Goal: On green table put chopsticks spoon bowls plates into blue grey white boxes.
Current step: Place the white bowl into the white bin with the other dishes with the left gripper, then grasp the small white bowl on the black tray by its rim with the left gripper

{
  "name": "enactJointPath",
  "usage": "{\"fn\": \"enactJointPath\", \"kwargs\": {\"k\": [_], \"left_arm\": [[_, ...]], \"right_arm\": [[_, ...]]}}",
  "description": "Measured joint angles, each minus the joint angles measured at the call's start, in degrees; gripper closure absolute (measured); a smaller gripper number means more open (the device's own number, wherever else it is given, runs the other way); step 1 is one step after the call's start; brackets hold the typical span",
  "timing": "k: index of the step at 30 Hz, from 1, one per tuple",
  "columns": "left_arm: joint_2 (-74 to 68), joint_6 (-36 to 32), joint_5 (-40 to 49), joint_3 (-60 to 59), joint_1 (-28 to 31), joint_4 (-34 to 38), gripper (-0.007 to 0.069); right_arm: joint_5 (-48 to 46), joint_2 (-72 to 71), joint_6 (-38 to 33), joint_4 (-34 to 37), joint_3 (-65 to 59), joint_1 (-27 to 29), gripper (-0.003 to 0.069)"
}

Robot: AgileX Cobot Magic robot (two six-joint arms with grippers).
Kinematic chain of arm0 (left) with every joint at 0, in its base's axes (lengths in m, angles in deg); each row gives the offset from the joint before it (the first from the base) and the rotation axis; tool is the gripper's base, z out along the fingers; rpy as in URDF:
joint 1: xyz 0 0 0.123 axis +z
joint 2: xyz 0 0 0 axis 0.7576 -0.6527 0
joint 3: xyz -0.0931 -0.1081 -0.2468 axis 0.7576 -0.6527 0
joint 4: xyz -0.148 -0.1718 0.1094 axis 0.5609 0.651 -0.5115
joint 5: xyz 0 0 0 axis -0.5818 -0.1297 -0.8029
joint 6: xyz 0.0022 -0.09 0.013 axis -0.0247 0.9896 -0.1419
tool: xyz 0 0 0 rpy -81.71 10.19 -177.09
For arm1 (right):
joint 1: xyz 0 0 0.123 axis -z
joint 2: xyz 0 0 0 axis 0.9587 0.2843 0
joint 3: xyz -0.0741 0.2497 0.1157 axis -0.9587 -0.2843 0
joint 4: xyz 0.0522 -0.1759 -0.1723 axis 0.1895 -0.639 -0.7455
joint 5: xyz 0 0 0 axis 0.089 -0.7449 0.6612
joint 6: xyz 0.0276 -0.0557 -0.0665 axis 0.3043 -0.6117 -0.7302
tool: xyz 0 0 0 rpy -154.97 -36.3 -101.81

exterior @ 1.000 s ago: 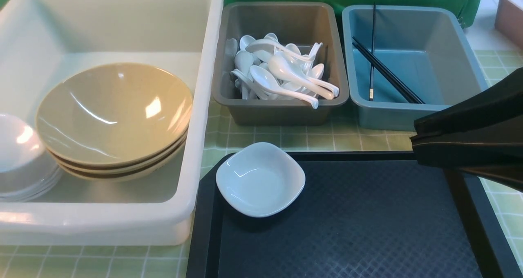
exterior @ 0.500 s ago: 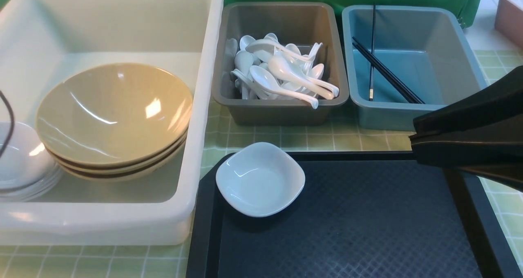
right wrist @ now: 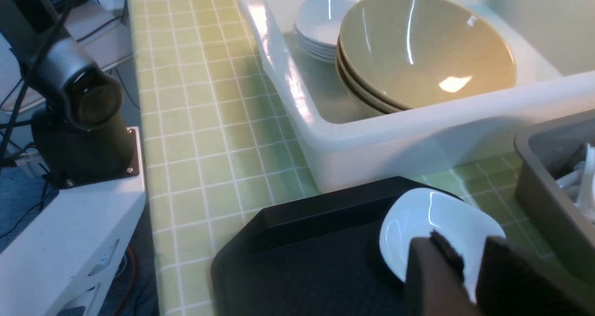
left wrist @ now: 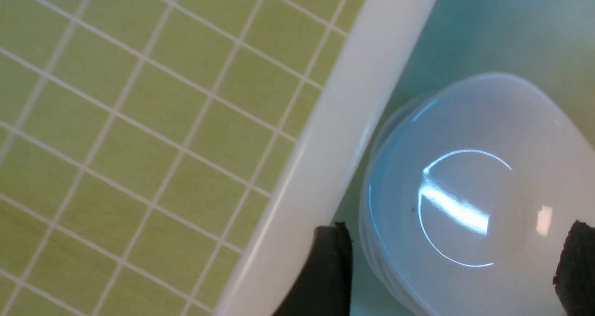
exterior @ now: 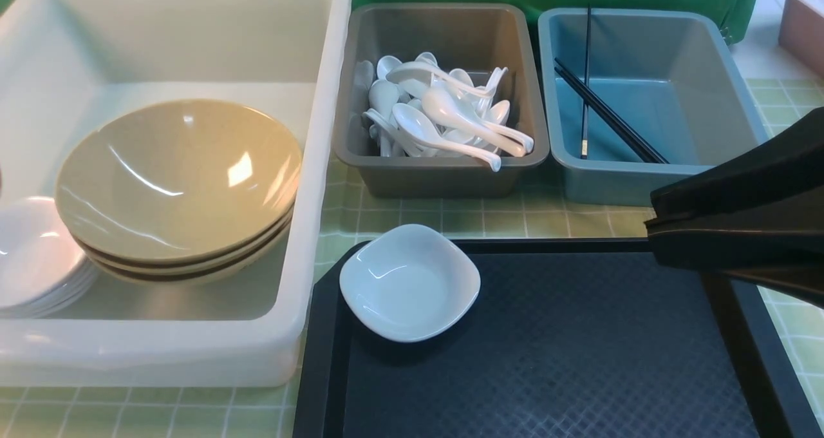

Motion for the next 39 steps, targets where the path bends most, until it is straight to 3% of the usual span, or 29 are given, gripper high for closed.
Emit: {"fn": "enactJointPath", "kwargs": {"k": [3, 5, 12, 15, 18, 26, 32, 39], "left_arm": [[4.2, -0.5, -0.4, 0.0, -1.9, 1.7, 0.0064], [7.1, -3.4, -1.0, 0.0, -6.4, 5.7, 0.0064], [9.8, -26.7, 1.7, 0.0, -31.8, 19.7, 0.0064], [6.1, -25.3, 3.1, 0.0, -41.6, 22.4, 0.0064], [0.6, -22.3, 5.1, 2.1, -47.1, 21.9, 0.0064], [-18.7, -21.0, 20.7, 20.5, -56.9, 16.4, 0.0064], [-32.1, -14.0, 23.8, 35.8, -58.8, 14.0, 0.0064], [-40.7, -18.5, 24.0, 42.0, -60.4, 4.7, 0.0064]], "right_arm": [[0.0, 0.0, 0.0, 0.0, 0.0, 0.0, 0.0491], [-0.1, 0.0, 0.0, 0.0, 0.0, 0.0, 0.0489], [-0.1, 0.0, 0.0, 0.1, 0.0, 0.0, 0.0485], [-0.1, 0.0, 0.0, 0.7, 0.0, 0.0, 0.048], [-0.1, 0.0, 0.0, 1.1, 0.0, 0.0, 0.0476], [-1.0, 0.0, 0.0, 1.2, 0.0, 0.0, 0.047], [-2.0, 0.0, 0.0, 1.2, 0.0, 0.0, 0.0461], [-3.4, 0.0, -0.2, 1.2, 0.0, 0.0, 0.0455]]}}
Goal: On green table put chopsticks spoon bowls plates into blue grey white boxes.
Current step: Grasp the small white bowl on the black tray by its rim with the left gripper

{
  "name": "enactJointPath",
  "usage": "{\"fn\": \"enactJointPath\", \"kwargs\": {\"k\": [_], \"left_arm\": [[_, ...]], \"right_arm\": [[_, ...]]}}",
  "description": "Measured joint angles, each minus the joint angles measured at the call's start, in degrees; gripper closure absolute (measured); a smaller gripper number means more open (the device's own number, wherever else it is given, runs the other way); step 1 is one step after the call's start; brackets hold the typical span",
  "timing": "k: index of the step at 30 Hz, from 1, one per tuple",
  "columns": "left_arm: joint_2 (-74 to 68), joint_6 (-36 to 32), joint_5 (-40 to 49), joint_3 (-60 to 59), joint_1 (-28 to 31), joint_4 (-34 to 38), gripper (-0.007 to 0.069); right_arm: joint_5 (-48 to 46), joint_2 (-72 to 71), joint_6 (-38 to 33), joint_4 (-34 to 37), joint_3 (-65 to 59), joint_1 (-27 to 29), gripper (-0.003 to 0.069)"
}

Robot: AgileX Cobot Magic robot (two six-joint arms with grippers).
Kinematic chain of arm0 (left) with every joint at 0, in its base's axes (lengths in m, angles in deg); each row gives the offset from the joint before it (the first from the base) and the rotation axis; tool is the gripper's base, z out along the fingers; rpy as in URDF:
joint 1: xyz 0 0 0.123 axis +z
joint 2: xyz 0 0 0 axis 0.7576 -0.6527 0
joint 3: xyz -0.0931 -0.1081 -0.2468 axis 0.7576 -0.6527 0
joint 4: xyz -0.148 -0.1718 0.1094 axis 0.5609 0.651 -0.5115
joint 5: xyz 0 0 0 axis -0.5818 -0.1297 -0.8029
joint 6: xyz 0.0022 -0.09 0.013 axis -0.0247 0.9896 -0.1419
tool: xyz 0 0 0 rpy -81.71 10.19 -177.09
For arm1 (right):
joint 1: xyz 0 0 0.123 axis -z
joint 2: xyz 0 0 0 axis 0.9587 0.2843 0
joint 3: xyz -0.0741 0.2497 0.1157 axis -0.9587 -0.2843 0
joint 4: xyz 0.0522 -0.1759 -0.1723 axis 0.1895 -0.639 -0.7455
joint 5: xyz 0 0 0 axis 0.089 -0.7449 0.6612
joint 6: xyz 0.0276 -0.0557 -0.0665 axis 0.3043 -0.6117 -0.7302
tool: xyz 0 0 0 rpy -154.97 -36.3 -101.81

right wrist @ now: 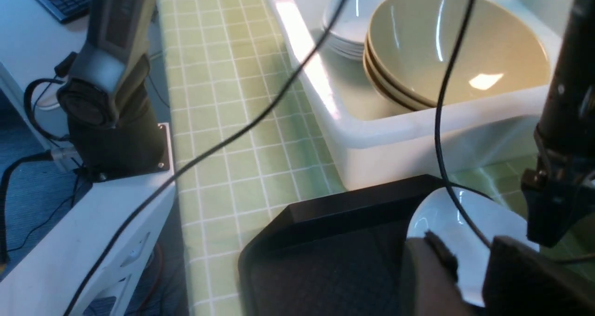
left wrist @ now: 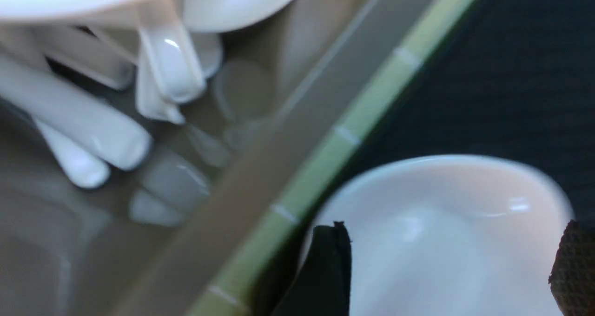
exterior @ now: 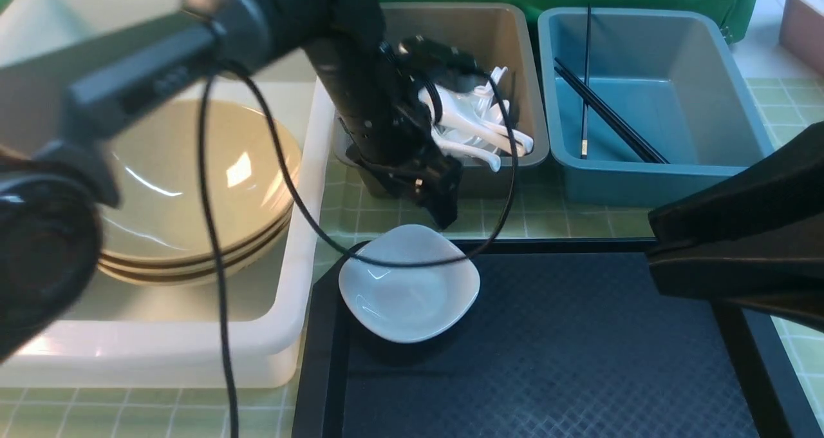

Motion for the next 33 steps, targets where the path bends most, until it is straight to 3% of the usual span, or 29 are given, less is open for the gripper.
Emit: {"fn": "enactJointPath", "kwargs": {"k": [9, 20, 26, 30, 33], "left_arm": [[-1.2, -1.0, 0.8, 0.3, 0.0, -6.6, 0.0064], [-6.2, 0.5, 4.7, 0.3, 2.0, -1.6, 0.0064], [-7.4, 2.1, 2.6, 0.3, 4.4, 2.6, 0.0071], [-7.4, 2.1, 2.3, 0.3, 5.6, 7.6, 0.0176], [-7.4, 2.0, 2.3, 0.3, 6.4, 10.5, 0.0422]], "right_arm": [[-0.8, 0.0, -0.3, 0.0, 0.0, 0.0, 0.0453], [-0.8, 0.0, -1.1, 0.0, 0.0, 0.0, 0.0445], [-0.8, 0.0, -1.1, 0.0, 0.0, 0.0, 0.0444], [-0.5, 0.0, -1.1, 0.0, 0.0, 0.0, 0.0444], [-0.3, 0.0, -1.1, 0.0, 0.0, 0.0, 0.0441]]}}
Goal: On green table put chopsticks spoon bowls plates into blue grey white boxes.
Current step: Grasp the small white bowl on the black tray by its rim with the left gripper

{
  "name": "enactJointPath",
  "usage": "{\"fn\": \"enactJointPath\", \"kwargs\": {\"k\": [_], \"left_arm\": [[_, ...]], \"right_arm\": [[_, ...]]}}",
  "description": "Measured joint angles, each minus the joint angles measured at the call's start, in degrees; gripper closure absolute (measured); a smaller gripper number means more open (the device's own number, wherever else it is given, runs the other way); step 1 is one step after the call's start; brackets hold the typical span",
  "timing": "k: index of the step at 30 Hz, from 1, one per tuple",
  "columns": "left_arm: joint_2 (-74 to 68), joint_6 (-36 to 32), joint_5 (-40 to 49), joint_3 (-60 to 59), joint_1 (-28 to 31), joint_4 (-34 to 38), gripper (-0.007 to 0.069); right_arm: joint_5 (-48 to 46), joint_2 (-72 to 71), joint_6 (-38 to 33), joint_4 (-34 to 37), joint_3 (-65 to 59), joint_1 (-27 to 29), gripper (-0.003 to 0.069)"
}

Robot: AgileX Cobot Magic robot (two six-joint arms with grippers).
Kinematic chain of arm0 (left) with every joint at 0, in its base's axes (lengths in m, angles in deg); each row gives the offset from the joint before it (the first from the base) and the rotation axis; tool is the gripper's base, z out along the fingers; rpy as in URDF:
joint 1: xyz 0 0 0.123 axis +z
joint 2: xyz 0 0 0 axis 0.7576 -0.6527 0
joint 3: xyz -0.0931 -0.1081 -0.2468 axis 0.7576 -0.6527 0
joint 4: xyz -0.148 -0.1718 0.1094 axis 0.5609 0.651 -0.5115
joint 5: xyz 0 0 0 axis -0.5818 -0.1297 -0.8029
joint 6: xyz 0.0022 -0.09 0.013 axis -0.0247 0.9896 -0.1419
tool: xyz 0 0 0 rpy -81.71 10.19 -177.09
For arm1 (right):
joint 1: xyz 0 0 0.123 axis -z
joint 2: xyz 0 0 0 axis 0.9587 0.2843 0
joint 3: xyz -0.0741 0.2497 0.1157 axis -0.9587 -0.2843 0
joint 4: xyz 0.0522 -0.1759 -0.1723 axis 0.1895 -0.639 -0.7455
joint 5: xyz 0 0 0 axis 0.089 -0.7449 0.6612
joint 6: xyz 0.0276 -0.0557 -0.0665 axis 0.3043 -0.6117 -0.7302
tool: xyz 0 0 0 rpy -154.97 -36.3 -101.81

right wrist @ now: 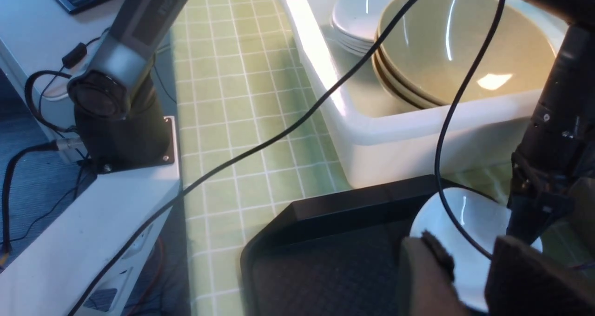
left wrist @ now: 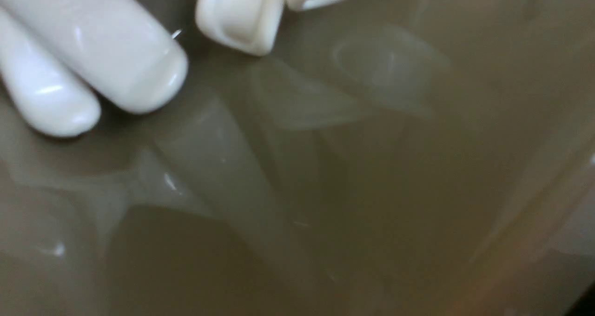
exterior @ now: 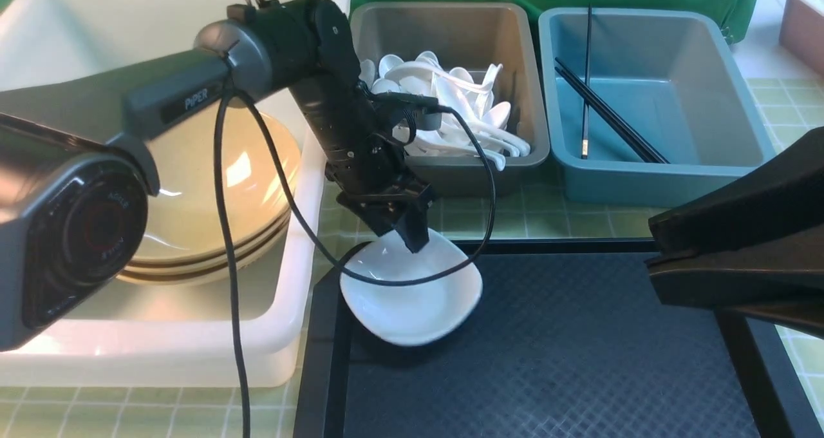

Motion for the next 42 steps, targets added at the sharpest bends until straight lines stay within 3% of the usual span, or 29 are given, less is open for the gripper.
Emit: {"fn": "enactJointPath", "kwargs": {"k": [3, 5, 20, 24, 27, 31, 36, 42], "left_arm": [[0.0, -0.1, 0.0, 0.0, 0.3, 0.4, 0.0574], [0.1, -0.2, -0.1, 0.0, 0.4, 0.6, 0.0613], [2.1, -2.3, -1.9, 0.0, 1.1, 4.1, 0.0626], [2.1, -2.9, -2.2, 0.0, 0.3, 1.7, 0.0625], [2.1, -2.1, -2.2, 0.0, -1.0, -4.4, 0.062], [2.3, 0.2, -2.2, 0.0, -3.7, -10.6, 0.055], [3.4, 6.7, -2.1, 0.0, -6.8, -17.5, 0.0402], [5.3, 8.7, -2.1, -0.1, -6.8, -17.4, 0.0259]], "right_arm": [[0.0, 0.0, -0.4, 0.0, 0.0, 0.0, 0.0438], [0.1, 0.0, -0.6, 0.0, 0.0, 0.0, 0.0436], [1.9, 0.0, -1.4, 0.0, 0.0, 0.0, 0.0426], [2.1, 0.0, -1.5, 0.0, 0.0, 0.0, 0.0423], [2.5, 0.0, -1.5, 0.0, 0.0, 0.0, 0.0424], [3.2, 0.0, -1.6, 0.0, 0.0, 0.0, 0.0424], [3.7, 0.0, -1.6, 0.0, 0.0, 0.0, 0.0424], [3.7, 0.0, -1.6, 0.0, 0.0, 0.0, 0.0424]]}}
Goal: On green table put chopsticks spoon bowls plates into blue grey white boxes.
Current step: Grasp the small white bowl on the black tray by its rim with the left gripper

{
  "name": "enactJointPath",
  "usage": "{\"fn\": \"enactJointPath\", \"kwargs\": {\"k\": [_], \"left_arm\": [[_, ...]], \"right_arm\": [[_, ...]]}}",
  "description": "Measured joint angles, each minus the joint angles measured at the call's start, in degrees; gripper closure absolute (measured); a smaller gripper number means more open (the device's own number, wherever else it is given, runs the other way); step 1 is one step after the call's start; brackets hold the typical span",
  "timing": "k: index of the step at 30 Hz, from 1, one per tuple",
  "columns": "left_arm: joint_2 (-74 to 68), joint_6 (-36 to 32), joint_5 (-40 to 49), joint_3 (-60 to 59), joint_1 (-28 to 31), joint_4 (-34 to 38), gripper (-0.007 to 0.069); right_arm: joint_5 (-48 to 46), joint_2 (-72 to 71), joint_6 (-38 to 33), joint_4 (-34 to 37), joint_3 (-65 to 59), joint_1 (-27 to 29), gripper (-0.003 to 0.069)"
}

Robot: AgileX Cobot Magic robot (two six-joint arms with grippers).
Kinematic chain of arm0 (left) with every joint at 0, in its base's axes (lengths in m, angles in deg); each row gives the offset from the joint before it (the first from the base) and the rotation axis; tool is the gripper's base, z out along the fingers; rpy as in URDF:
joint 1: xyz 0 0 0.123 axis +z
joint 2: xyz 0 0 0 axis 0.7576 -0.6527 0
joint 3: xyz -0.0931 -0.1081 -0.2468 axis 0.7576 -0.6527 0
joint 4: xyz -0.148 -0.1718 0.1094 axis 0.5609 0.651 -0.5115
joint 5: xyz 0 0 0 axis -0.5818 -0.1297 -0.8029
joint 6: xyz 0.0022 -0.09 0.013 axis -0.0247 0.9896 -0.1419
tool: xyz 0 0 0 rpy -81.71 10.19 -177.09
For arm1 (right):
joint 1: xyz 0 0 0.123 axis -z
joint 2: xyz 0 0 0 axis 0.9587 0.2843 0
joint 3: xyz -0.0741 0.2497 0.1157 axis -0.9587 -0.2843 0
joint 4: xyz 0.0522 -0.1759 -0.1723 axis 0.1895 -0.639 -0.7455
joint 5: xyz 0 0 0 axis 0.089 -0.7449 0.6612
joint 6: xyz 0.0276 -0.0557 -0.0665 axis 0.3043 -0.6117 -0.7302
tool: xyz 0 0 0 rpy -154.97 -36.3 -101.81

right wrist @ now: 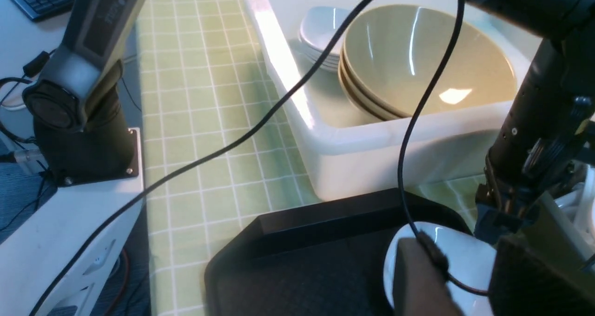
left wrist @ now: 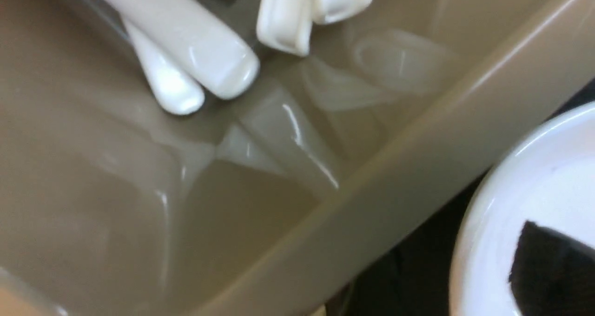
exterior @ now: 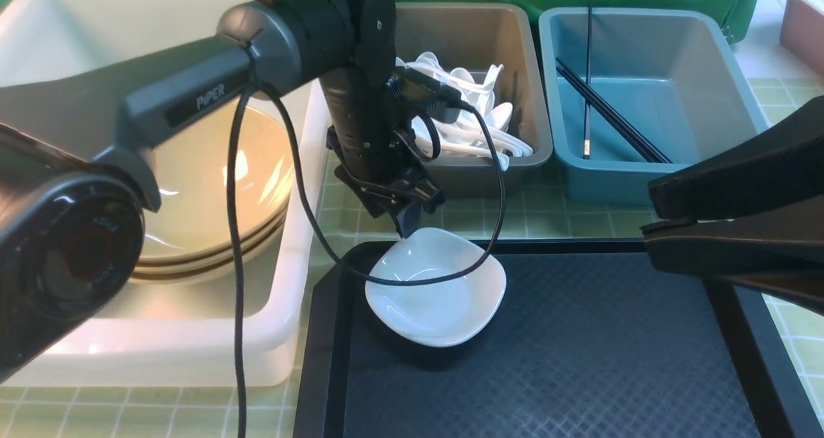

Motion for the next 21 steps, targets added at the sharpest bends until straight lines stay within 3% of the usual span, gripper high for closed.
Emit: {"fn": "enactJointPath", "kwargs": {"k": [4, 15, 21], "left_arm": [[2.6, -0.1, 0.2, -0.1, 0.0, 2.7, 0.0205], [6.1, -3.3, 0.6, 0.6, 0.0, 8.5, 0.0207], [6.1, -7.3, 0.6, 0.6, 0.0, 17.0, 0.0207]], "right_arm": [[0.0, 0.0, 0.0, 0.0, 0.0, 0.0, 0.0424], [0.0, 0.0, 0.0, 0.0, 0.0, 0.0, 0.0424], [-0.1, 0.0, 0.0, 0.0, 0.0, 0.0, 0.0424]]}}
